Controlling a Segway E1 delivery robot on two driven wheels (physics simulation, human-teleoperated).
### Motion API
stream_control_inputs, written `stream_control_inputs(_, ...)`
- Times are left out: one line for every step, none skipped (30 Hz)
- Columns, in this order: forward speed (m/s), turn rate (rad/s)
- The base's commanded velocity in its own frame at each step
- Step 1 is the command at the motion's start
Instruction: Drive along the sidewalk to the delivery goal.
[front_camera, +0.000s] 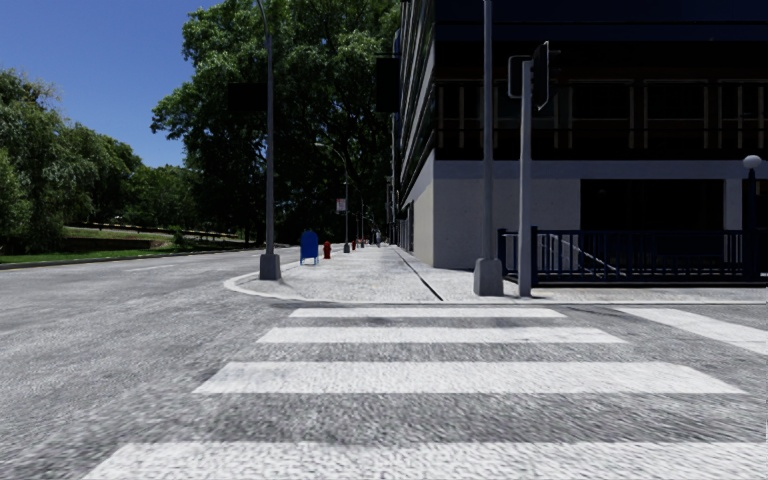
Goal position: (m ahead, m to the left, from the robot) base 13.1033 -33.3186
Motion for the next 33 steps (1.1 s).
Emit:
stream_control_inputs(2.0, 0.0)
stream_control_inputs(2.0, 0.0)
stream_control_inputs(2.0, 0.0)
stream_control_inputs(2.0, 0.0)
stream_control_inputs(2.0, 0.0)
stream_control_inputs(2.0, 0.0)
stream_control_inputs(2.0, 0.0)
stream_control_inputs(2.0, 0.0)
stream_control_inputs(2.0, 0.0)
stream_control_inputs(2.0, 0.0)
stream_control_inputs(2.0, 0.0)
stream_control_inputs(2.0, 0.0)
stream_control_inputs(2.0, 0.0)
stream_control_inputs(2.0, 0.0)
stream_control_inputs(2.0, 0.0)
stream_control_inputs(2.0, 0.0)
stream_control_inputs(2.0, 0.0)
stream_control_inputs(2.0, 0.0)
stream_control_inputs(2.0, 0.0)
stream_control_inputs(2.0, 0.0)
stream_control_inputs(2.0, 0.0)
stream_control_inputs(2.0, 0.0)
stream_control_inputs(2.0, 0.0)
stream_control_inputs(2.0, 0.0)
stream_control_inputs(2.0, 0.0)
stream_control_inputs(2.0, 0.0)
stream_control_inputs(2.0, 0.0)
stream_control_inputs(2.0, 0.0)
stream_control_inputs(2.0, 0.0)
stream_control_inputs(2.0, 0.0)
stream_control_inputs(2.0, 0.0)
stream_control_inputs(2.0, 0.0)
stream_control_inputs(2.0, 0.0)
